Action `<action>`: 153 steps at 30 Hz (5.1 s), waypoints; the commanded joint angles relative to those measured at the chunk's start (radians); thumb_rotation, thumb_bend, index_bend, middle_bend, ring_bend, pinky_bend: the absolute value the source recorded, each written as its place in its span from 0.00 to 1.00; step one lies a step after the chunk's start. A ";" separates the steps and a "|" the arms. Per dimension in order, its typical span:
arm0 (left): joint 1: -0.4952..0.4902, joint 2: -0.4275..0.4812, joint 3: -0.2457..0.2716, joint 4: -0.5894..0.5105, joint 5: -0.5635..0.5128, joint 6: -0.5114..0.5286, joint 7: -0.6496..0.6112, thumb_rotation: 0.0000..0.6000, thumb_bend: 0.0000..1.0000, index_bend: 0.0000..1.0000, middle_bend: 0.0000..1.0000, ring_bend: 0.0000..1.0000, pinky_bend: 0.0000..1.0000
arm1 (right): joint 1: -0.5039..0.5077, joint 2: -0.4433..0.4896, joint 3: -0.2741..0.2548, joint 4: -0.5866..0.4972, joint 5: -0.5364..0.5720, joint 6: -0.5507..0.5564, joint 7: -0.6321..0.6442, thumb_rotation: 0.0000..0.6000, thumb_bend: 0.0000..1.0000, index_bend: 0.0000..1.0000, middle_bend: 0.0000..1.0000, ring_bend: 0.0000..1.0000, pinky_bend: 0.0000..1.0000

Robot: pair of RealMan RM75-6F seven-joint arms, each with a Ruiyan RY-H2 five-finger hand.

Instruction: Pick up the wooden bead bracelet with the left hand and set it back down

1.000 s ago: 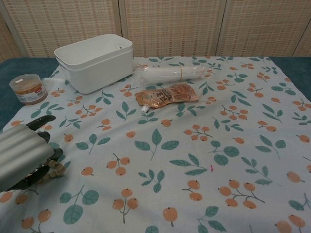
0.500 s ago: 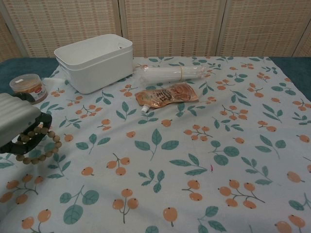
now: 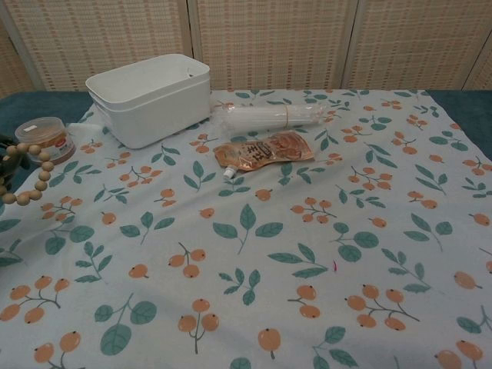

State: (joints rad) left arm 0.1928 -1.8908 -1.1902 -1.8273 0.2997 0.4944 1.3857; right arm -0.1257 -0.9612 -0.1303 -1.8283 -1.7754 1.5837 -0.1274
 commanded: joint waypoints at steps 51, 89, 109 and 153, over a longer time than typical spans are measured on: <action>-0.265 0.555 0.259 0.462 -0.174 -0.838 -1.540 1.00 0.63 0.22 0.51 0.33 0.13 | 0.002 0.000 -0.001 -0.005 0.007 -0.012 -0.010 0.63 0.19 0.00 0.00 0.00 0.00; -0.227 0.473 0.155 0.548 0.051 -0.942 -1.644 1.00 0.49 0.57 0.71 0.30 0.04 | 0.003 -0.005 0.002 -0.001 0.008 -0.012 -0.008 0.63 0.19 0.00 0.00 0.00 0.00; -0.203 0.457 0.179 0.437 0.199 -0.746 -1.591 0.41 0.41 0.58 0.72 0.27 0.03 | 0.003 -0.003 0.004 -0.001 0.013 -0.010 -0.004 0.63 0.19 0.00 0.00 0.00 0.00; -0.193 0.464 0.178 0.387 0.246 -0.765 -1.662 0.83 1.00 0.57 0.74 0.27 0.01 | 0.000 -0.001 0.001 -0.002 0.007 -0.005 -0.006 0.63 0.20 0.00 0.00 0.00 0.00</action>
State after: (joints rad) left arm -0.0004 -1.4270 -1.0124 -1.4399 0.5452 -0.2704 -0.2764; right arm -0.1259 -0.9625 -0.1297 -1.8305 -1.7686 1.5791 -0.1329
